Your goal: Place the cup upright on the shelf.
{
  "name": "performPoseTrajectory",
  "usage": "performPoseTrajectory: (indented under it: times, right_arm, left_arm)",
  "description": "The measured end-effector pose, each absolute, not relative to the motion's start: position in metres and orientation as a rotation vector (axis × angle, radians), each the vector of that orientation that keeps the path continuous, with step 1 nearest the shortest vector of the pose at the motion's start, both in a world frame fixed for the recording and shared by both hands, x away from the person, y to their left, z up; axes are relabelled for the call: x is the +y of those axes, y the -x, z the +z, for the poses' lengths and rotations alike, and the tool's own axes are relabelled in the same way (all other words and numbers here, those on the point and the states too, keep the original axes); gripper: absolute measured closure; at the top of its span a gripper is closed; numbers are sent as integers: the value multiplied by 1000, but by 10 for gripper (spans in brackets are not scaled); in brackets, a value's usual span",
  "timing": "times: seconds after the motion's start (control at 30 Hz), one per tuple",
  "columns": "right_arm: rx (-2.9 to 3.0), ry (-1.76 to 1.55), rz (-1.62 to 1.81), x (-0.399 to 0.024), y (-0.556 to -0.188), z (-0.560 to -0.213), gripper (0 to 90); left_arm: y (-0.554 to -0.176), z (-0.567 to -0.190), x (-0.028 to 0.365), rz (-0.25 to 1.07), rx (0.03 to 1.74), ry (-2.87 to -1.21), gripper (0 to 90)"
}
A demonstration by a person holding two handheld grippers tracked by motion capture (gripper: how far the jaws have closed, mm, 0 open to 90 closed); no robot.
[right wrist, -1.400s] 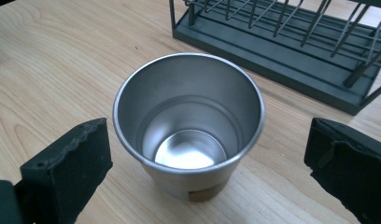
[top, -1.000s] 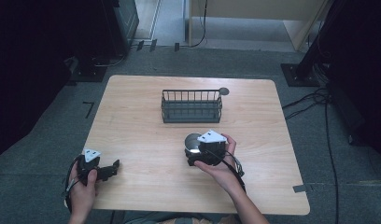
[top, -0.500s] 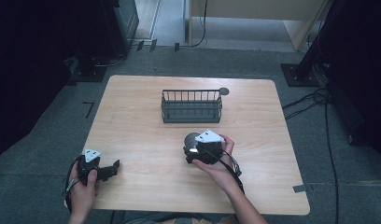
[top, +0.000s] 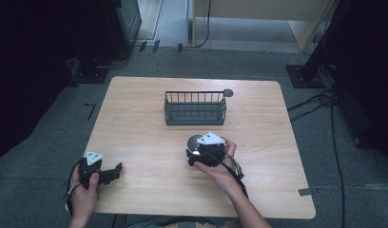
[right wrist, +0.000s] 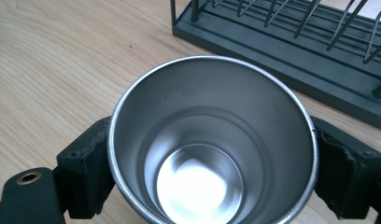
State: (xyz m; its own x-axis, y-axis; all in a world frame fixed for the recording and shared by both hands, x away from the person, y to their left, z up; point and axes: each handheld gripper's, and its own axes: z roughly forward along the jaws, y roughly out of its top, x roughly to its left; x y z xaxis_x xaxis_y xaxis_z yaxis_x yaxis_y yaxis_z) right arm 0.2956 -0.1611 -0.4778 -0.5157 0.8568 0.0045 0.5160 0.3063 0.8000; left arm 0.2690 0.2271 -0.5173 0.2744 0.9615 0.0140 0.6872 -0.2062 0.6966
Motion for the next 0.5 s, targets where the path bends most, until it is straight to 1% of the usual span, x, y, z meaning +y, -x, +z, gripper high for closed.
performPoseTrajectory:
  times: [0.27, 0.5]
  right_arm:
    - [2128, -1217, 1091, -160, -294, -476, 140]
    - [2123, -1189, 1141, -162, -290, -461, 140]
  left_arm:
    - [-269, -517, 227, 614, 1476, -1971, 72]
    - [-269, -517, 227, 615, 1475, -1972, 72]
